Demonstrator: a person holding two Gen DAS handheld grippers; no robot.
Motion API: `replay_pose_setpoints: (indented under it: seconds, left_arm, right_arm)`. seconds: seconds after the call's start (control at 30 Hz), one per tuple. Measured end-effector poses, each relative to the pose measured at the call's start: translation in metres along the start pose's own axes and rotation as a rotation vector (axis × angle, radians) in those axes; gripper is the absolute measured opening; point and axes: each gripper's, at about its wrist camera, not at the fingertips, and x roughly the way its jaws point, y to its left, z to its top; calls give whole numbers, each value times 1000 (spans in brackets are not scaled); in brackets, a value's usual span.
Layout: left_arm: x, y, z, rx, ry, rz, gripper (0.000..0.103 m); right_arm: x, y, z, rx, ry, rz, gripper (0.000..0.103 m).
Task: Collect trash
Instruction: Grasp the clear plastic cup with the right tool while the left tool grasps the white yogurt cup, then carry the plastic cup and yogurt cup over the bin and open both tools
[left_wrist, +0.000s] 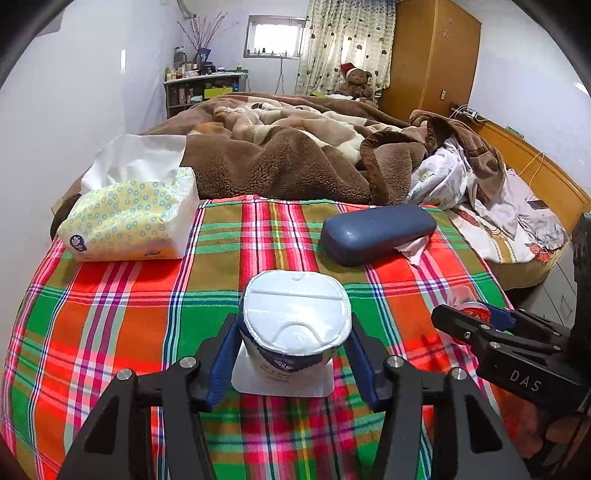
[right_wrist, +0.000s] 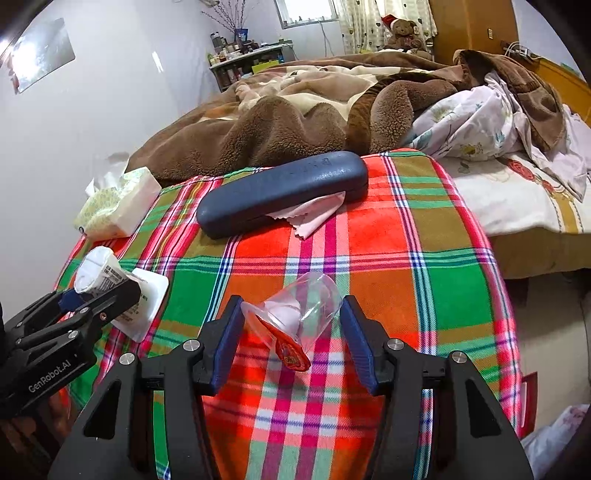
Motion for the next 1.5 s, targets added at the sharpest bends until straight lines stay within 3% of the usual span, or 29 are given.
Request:
replay_pose_setpoints:
  seconds: [0.33, 0.77, 1.1, 1.5]
  left_arm:
    - [-58, -31, -19, 48, -44, -10, 55]
    - [-148, -92, -52, 95, -120, -82, 55]
    - [-197, -152, -81, 159, -164, -175, 55]
    - [-220, -224, -104, 244, -168, -267, 55]
  right_arm:
    - [-42, -6, -16, 34, -42, 37, 55]
    - [-125, -24, -50, 52, -147, 29, 55]
    - [-178, -57, -84, 85, -225, -35, 55]
    - [-222, -105, -114, 160, -298, -143, 55]
